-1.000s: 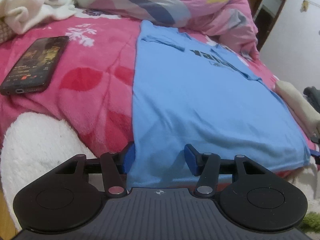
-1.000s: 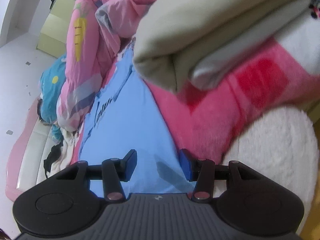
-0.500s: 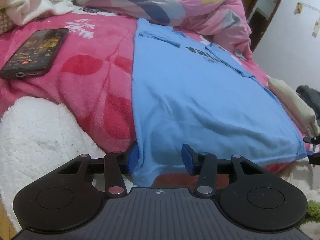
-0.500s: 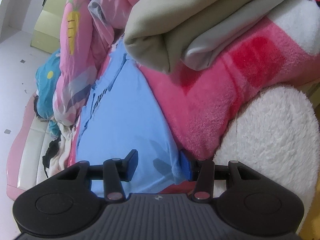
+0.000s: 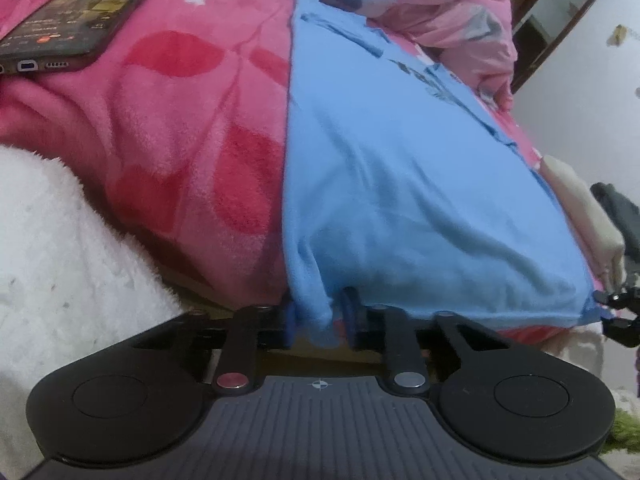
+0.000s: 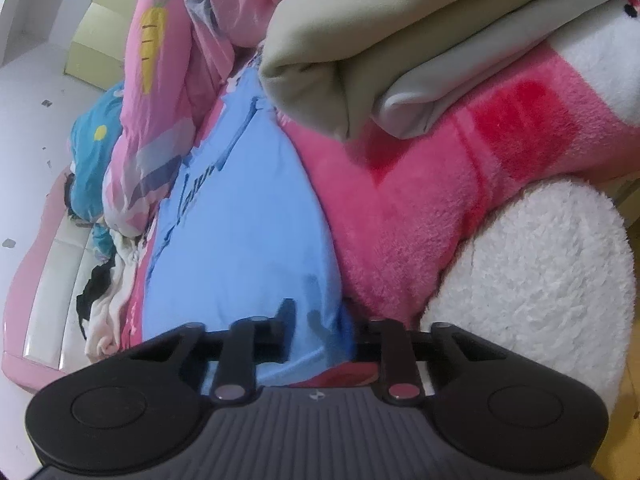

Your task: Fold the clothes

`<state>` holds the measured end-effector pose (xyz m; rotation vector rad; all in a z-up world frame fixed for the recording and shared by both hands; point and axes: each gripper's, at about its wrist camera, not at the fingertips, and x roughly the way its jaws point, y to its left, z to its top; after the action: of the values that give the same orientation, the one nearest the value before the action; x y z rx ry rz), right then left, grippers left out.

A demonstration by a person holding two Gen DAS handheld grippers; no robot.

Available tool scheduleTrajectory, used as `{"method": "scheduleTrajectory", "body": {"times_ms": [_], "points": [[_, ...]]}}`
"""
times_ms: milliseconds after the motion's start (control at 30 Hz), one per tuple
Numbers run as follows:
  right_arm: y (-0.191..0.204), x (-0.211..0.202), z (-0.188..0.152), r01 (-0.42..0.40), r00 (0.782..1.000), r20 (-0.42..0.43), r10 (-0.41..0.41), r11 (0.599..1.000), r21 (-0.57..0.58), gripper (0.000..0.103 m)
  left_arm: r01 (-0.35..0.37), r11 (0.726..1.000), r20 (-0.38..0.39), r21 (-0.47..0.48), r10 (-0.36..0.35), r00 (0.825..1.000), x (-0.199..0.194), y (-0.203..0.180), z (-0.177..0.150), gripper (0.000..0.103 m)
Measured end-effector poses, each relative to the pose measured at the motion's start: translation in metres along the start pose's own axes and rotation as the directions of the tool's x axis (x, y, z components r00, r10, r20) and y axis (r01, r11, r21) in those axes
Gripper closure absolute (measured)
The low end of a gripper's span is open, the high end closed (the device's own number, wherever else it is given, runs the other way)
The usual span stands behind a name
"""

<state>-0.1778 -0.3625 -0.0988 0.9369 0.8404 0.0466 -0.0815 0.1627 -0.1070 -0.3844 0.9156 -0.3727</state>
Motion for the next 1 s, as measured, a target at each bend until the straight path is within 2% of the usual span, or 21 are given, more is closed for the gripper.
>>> {"method": "scheduleTrajectory", "body": {"times_ms": [67,200,300,400,633,800,1000], "points": [[0.001,-0.002,-0.002,-0.003,1.0,0.003,0.003,1.0,-0.012,0.095,0.008,1.0,0.008,0.006,-0.008,1.0,-0.005,-0.002,0.0,0.098],[0.006,-0.011,-0.006,-0.031,0.999,0.038,0.032,0.999,-0.019,0.098,0.052,0.999,0.046,-0.015,-0.052,0.998,-0.022,-0.003,0.0,0.1],[0.007,-0.02,-0.008,-0.097,0.992,0.084,0.096,0.995,0.009,0.098,0.113,0.992,0.097,-0.06,-0.107,0.989,-0.038,-0.002,0.003,0.1],[0.01,-0.027,-0.005,-0.182,0.977,0.116,0.178,0.983,0.021,0.098,0.193,0.976,0.17,-0.1,-0.174,0.97,-0.055,-0.002,0.012,0.1],[0.023,-0.031,0.014,-0.333,0.93,0.175,0.322,0.943,0.031,0.098,0.348,0.927,0.312,-0.137,-0.294,0.903,-0.076,-0.007,0.043,0.1],[0.038,-0.03,0.042,-0.404,0.893,0.219,0.394,0.915,0.001,0.098,0.377,0.919,0.368,-0.115,-0.313,0.875,-0.075,-0.016,0.077,0.1],[0.061,-0.014,0.09,-0.447,0.86,0.251,0.445,0.893,-0.054,0.098,0.371,0.922,0.431,-0.107,-0.293,0.853,-0.063,-0.018,0.125,0.1]]}}
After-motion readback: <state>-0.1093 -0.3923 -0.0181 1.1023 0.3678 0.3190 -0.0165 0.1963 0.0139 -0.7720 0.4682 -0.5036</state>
